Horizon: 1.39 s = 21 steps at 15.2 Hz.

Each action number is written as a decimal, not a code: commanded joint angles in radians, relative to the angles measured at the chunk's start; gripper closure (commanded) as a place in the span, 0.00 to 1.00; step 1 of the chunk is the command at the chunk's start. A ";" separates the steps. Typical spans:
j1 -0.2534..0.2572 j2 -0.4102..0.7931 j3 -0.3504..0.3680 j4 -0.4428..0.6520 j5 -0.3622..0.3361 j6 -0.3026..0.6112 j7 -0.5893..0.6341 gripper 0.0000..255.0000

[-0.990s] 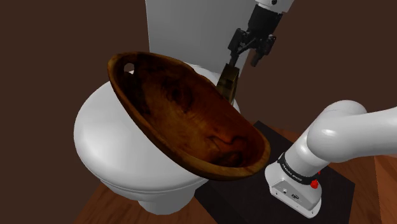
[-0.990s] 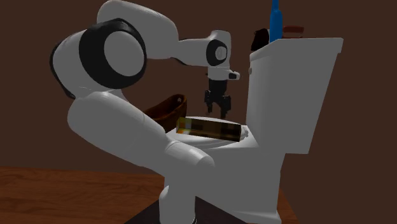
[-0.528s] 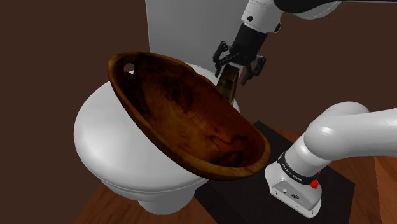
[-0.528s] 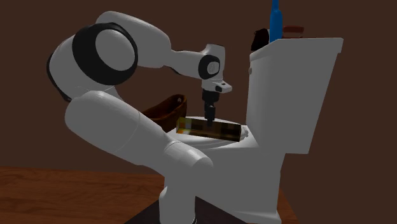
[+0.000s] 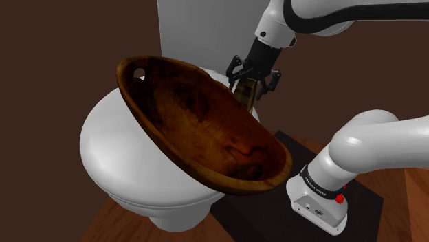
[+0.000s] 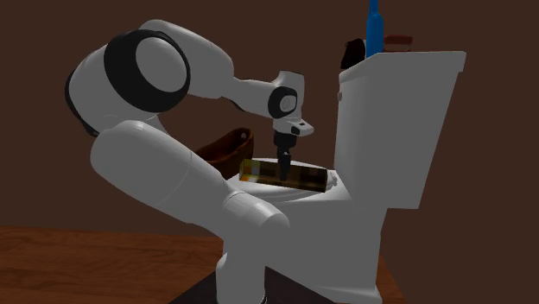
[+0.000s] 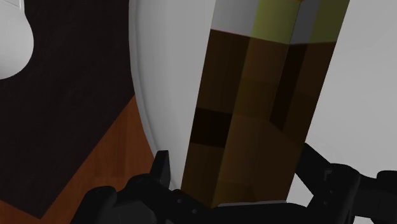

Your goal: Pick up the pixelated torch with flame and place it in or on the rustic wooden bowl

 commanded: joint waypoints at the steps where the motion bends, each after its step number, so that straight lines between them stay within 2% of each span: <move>1: 0.000 0.000 0.001 -0.001 0.000 0.001 0.000 0.00; 4: 0.000 0.000 0.000 -0.001 0.000 0.001 0.000 0.00; 5: 0.000 0.000 0.000 -0.001 0.000 0.001 0.000 1.00; 14: 0.000 0.000 0.000 -0.001 0.000 0.001 0.000 1.00; 21: -0.009 -0.004 -0.022 0.088 -0.025 -0.091 0.017 1.00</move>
